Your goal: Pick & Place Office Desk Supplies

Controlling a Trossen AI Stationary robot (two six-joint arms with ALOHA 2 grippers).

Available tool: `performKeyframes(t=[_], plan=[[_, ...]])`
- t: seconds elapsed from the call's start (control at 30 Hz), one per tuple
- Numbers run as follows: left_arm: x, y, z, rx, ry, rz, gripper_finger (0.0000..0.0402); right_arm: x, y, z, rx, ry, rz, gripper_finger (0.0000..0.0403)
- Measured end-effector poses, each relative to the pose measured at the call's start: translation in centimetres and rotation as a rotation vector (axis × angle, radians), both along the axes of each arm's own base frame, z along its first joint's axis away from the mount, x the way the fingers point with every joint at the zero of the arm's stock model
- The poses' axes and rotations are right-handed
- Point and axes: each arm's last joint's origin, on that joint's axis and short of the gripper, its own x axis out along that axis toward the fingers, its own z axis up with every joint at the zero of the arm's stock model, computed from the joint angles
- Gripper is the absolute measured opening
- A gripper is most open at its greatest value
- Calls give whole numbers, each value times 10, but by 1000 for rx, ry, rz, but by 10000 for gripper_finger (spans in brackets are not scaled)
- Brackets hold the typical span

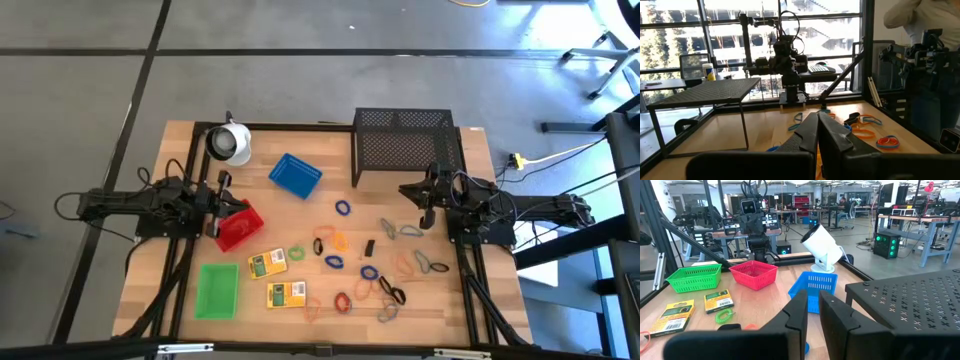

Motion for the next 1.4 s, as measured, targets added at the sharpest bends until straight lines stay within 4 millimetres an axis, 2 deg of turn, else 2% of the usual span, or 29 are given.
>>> performKeyframes(t=[1.27, 1.4], plan=[[0, 0, 0, 0, 0, 0, 4, 0, 0, -1, 0, 11, -1, 50], [0, 0, 0, 0, 0, 0, 4, -1, -2, -1, -1, 10, -79, 50]])
